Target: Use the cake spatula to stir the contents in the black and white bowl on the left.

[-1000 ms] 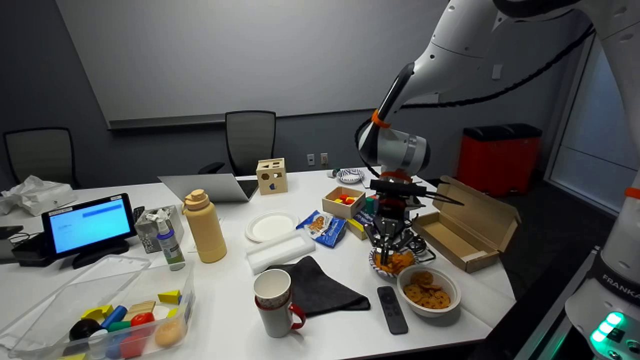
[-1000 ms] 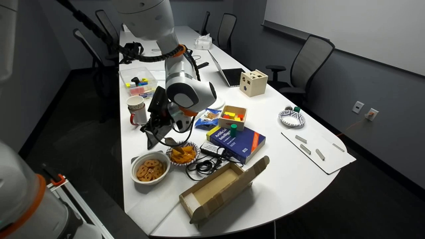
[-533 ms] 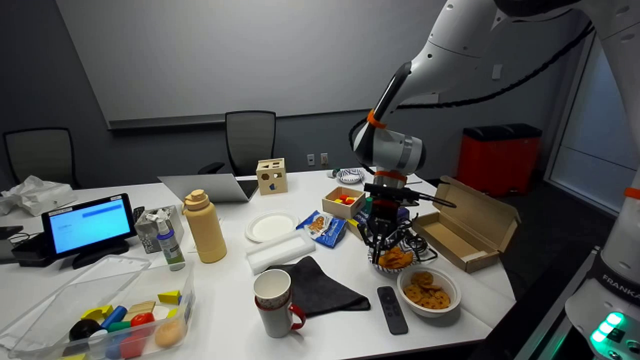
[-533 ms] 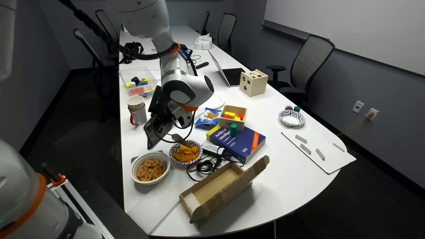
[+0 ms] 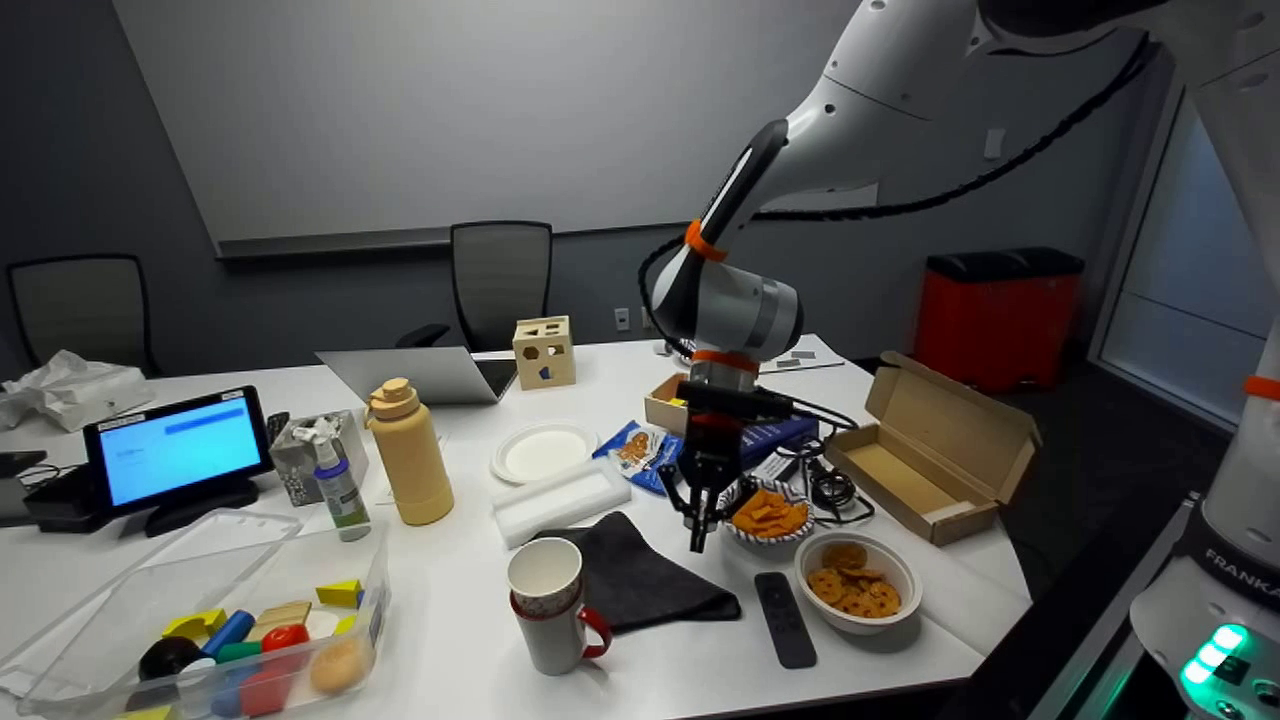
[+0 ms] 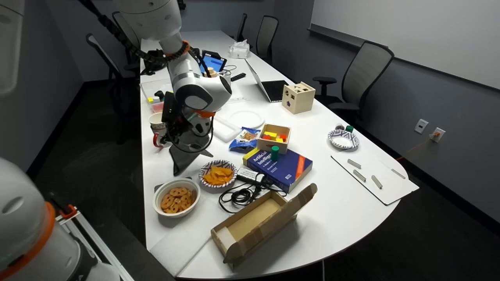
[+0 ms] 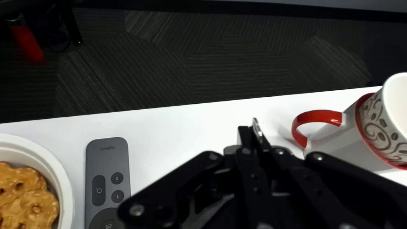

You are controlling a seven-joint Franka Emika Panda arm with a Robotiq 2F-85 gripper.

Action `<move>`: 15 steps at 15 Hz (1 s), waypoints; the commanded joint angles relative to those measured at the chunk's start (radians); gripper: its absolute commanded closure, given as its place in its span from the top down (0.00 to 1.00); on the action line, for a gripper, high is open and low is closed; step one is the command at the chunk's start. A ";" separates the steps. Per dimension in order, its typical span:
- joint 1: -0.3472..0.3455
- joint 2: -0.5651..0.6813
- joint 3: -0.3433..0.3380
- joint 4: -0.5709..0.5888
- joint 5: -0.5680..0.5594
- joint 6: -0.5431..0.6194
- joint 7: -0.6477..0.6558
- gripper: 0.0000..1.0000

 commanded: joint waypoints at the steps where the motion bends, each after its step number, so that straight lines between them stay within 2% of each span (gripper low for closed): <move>1: 0.008 0.052 0.005 0.061 -0.008 0.000 -0.013 0.01; 3: 0.027 0.034 -0.004 0.067 -0.050 0.006 0.001 0.01; 6: 0.057 -0.036 -0.012 0.051 -0.174 -0.013 0.045 0.01; 15: 0.108 -0.233 -0.008 -0.082 -0.642 -0.246 0.193 0.01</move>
